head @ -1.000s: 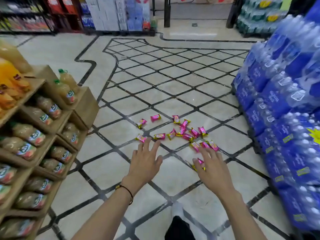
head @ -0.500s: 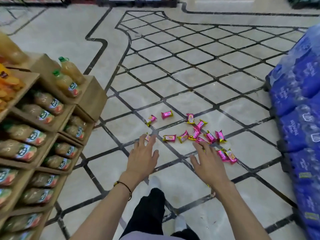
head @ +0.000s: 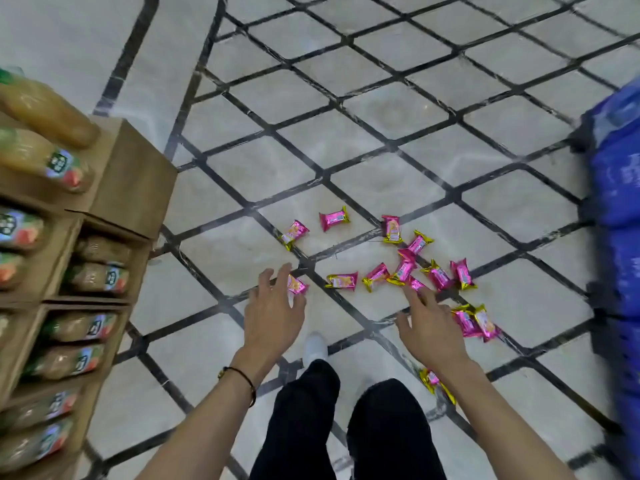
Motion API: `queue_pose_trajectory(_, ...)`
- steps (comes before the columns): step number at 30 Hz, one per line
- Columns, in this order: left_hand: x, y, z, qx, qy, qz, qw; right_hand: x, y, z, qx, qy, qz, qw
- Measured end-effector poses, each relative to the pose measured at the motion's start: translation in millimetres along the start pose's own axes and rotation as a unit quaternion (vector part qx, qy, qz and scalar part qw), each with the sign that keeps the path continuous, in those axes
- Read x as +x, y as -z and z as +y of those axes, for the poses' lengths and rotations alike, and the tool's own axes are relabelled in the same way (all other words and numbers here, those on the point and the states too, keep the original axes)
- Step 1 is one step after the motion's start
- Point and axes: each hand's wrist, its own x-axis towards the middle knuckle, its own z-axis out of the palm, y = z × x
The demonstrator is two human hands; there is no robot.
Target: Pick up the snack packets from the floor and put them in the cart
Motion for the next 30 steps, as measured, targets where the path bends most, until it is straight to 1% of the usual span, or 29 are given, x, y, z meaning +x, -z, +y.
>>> queue_pose_trajectory(2,34,-2,-2,0.004,0.013,-0.005,1.0,38,-4,-5,0.022,-0.006,-0.005,1.0)
queue_pose_trajectory(4,67,-16,-10,-0.007,0.032,-0.011,0.999,79,-19,-7,0.067,-0.008,-0.008,0.998)
queue_pose_trajectory(7,119,-60,-30,-0.044,0.088,-0.017,0.995,146,-64,-1,0.164,-0.056,-0.006,0.985)
queue_pose_trajectory(10,177,-133,-61,-0.082,0.146,-0.03,0.985,216,-130,16,0.19,-0.101,-0.012,0.977)
queue_pose_trajectory(13,234,-220,-99,-0.103,0.175,-0.032,0.979,282,-209,36,0.195,-0.121,-0.009,0.973)
queue_pose_trajectory(18,323,-362,-160,-0.132,0.265,0.028,0.955,382,-336,76,0.197,-0.167,0.007,0.966)
queue_pose_trajectory(20,352,-410,-185,-0.122,0.288,0.049,0.949,418,-381,94,0.213,-0.195,0.025,0.957)
queue_pose_trajectory(23,388,-470,-226,-0.083,0.306,0.07,0.946,464,-439,115,0.237,-0.239,0.031,0.941)
queue_pose_trajectory(25,405,-499,-252,-0.053,0.313,0.084,0.945,485,-467,123,0.234,-0.225,0.051,0.944)
queue_pose_trajectory(27,418,-521,-272,-0.041,0.315,0.089,0.944,502,-485,128,0.222,-0.19,0.086,0.952)
queue_pose_trajectory(30,429,-545,-288,-0.015,0.283,0.105,0.953,521,-496,132,0.209,-0.161,0.124,0.957)
